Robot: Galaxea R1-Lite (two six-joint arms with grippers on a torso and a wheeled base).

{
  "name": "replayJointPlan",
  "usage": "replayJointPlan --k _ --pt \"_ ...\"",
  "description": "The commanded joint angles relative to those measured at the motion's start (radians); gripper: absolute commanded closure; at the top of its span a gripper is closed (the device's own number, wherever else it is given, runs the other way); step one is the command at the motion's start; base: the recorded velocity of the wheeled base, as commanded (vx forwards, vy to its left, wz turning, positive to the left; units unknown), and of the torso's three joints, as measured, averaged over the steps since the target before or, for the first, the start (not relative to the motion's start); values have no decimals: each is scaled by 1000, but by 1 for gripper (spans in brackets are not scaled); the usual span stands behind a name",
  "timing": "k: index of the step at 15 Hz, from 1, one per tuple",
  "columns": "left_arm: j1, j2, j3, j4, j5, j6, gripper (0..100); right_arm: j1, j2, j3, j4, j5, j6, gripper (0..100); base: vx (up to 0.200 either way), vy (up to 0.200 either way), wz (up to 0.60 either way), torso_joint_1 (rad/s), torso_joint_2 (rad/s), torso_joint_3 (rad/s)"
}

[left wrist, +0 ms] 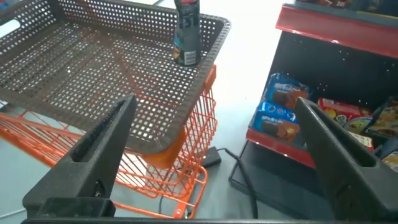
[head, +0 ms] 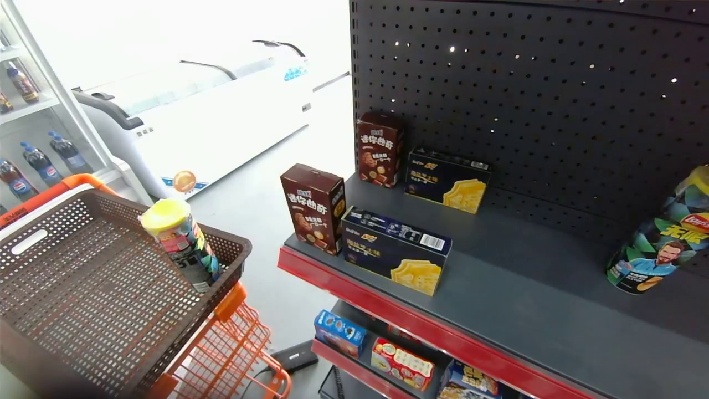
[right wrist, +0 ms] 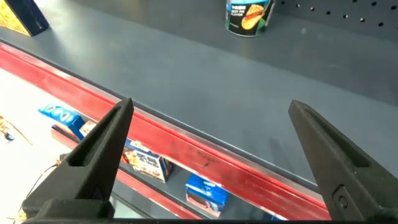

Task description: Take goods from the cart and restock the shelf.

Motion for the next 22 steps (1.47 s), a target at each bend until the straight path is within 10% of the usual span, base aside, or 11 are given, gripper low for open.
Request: replayJointPlan --k 1,5,11,14,17,22 --pt "1 0 0 0 -1 2 0 0 1 0 1 0 0 0 0 0 0 0 0 0" --pt "-1 18 -84 20 8 40 0 0 1 0 1 0 0 0 0 0 0 0 0 0" --pt "-3 577 -258 4 68 58 0 0 1 0 1 0 0 0 0 0 0 0 0 0" --pt "47 951 -281 -266 73 45 0 0 1 0 1 0 0 0 0 0 0 0 0 0" --pt "152 1161 -348 -379 85 204 0 0 1 0 1 0 0 0 0 0 0 0 0 0" --pt "114 1532 -252 -996 57 198 0 0 1 0 1 0 0 0 0 0 0 0 0 0"
